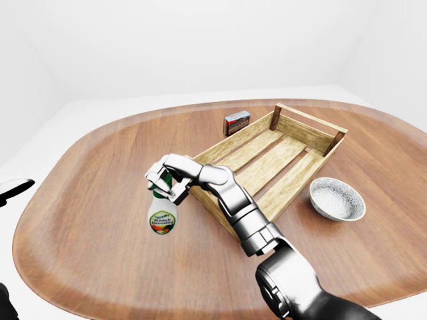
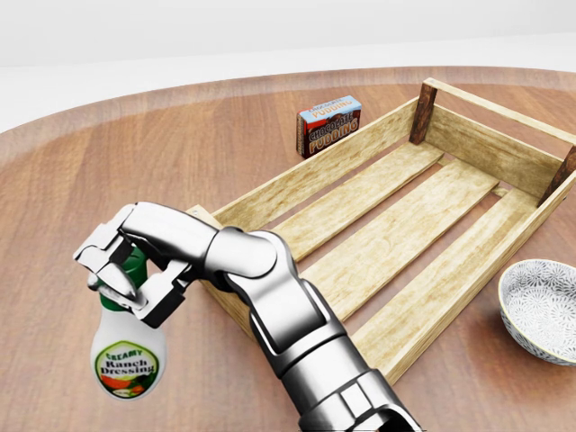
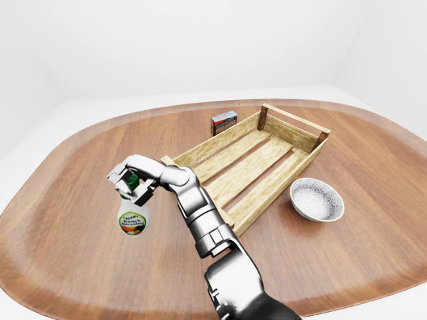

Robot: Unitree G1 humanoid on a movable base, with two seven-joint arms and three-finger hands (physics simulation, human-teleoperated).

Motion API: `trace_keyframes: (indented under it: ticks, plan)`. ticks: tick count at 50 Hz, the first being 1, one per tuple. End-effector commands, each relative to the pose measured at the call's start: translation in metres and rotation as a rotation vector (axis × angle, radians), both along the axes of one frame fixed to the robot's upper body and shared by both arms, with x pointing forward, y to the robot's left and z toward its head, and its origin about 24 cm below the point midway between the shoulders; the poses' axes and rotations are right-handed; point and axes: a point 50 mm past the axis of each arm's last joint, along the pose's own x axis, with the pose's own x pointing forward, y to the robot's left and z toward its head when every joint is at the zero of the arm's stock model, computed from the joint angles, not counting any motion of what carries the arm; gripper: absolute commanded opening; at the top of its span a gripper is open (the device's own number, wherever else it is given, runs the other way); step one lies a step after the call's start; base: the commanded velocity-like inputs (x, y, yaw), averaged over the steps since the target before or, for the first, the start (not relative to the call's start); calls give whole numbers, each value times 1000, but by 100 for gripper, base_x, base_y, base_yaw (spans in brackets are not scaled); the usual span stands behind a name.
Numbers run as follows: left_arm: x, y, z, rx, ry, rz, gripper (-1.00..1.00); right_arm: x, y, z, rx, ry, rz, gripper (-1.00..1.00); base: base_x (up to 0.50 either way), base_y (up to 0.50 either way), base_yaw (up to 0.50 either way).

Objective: Pick up the salad dressing and put it in the tray.

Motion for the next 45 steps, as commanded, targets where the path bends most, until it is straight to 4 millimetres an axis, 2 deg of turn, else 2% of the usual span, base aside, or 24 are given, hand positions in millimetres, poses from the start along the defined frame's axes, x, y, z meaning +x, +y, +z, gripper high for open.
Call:
trace_keyframes:
  ticks: [1,23,36,45]
  plan:
    - [1,-1,0,2,1,-2,100,7,-3,25,-1,-90,-12,-100,0,0,0]
    - [2,-1,-2,1,7,-5,100,16,-7,51,30,-141,-19,-100,0,0,0]
    - [3,-2,-2,1,8,-8,100,23,-15,84,52,-237,-34,-100,0,0,0]
    - [3,-2,-1,3,8,-9,100,25,-20,92,60,-263,-45,-100,0,0,0]
